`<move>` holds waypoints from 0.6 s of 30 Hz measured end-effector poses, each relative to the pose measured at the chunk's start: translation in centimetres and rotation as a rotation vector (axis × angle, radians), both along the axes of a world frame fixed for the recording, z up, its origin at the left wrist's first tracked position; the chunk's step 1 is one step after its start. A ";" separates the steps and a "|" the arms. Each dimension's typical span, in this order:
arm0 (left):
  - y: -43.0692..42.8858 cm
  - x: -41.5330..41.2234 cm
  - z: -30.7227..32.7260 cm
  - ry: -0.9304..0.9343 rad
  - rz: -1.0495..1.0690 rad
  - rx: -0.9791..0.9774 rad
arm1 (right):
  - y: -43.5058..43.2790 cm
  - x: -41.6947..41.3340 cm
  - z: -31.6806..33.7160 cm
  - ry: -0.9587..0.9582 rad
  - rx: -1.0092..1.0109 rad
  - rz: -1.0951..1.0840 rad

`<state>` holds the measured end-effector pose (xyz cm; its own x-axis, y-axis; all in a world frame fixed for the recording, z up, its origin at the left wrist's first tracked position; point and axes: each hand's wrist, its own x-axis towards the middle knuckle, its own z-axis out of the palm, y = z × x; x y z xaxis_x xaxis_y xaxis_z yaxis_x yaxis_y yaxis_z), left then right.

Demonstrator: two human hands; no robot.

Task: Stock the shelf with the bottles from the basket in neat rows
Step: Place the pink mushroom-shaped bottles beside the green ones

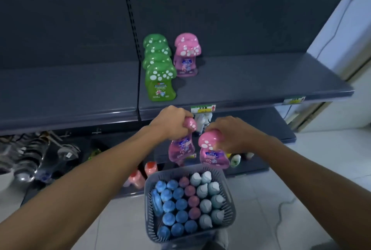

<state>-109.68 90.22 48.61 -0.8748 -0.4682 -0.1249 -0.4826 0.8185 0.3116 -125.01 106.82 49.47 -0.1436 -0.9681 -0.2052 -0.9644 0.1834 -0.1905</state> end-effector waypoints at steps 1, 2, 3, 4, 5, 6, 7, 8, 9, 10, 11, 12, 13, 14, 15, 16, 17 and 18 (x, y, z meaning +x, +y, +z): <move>-0.2 -0.2 1.0 0.028 -0.010 -0.024 | 0.1 0.0 1.0 -0.007 -0.020 0.000; -0.3 -0.4 2.0 0.055 -0.021 -0.048 | 0.1 -0.1 1.9 -0.015 -0.041 -0.001; -0.4 -0.6 2.9 0.073 -0.033 -0.069 | 0.2 -0.1 2.7 -0.024 -0.059 -0.002; -0.5 -0.8 3.7 0.087 -0.045 -0.088 | 0.3 -0.1 3.4 -0.037 -0.071 -0.006; -0.7 -1.0 4.4 0.100 -0.057 -0.105 | 0.3 -0.2 4.1 -0.050 -0.079 -0.008; -0.8 -1.2 5.0 0.112 -0.066 -0.116 | 0.3 -0.3 4.7 -0.060 -0.083 -0.005; -0.9 -1.3 5.6 0.121 -0.071 -0.116 | 0.2 -0.4 5.3 -0.064 -0.087 0.001; -1.1 -1.5 6.2 0.127 -0.071 -0.110 | 0.1 -0.6 5.9 -0.065 -0.093 0.008; -1.3 -1.8 6.8 0.134 -0.069 -0.103 | -0.1 -0.8 6.5 -0.068 -0.100 0.012; -1.5 -2.2 7.3 0.140 -0.068 -0.098 | -0.4 -1.1 7.0 -0.078 -0.107 0.008; -1.8 -2.6 7.9 0.146 -0.068 -0.098 | -0.7 -1.5 7.5 -0.093 -0.116 -0.004; -2.1 -3.1 8.5 0.153 -0.070 -0.102 | -1.1 -1.9 8.1 -0.112 -0.129 -0.014; -2.5 -3.7 9.1 0.163 -0.075 -0.111 | -1.5 -2.3 8.6 -0.136 -0.148 -0.019; -3.0 -4.2 9.8 0.177 -0.081 -0.122 | -1.9 -2.7 9.1 -0.164 -0.171 -0.017; -3.4 -4.7 10.4 0.188 -0.091 -0.133 | -2.3 -3.1 9.6 -0.192 -0.193 -0.012; -3.9 -5.2 11.0 0.194 -0.101 -0.145 | -2.7 -3.5 10.0 -0.220 -0.211 -0.005; -4.4 -5.8 11.6 0.198 -0.112 -0.162 | -3.1 -3.9 10.3 -0.250 -0.222 -0.001; -4.9 -6.5 12.1 0.203 -0.121 -0.183 | -3.5 -4.4 10.6 -0.283 -0.230 -0.001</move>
<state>-116.15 85.28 60.70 -0.9239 -0.3578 0.1354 -0.3211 0.9177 0.2337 -129.38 103.30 60.09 -0.1137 -0.9934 -0.0135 -0.8675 0.1059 -0.4860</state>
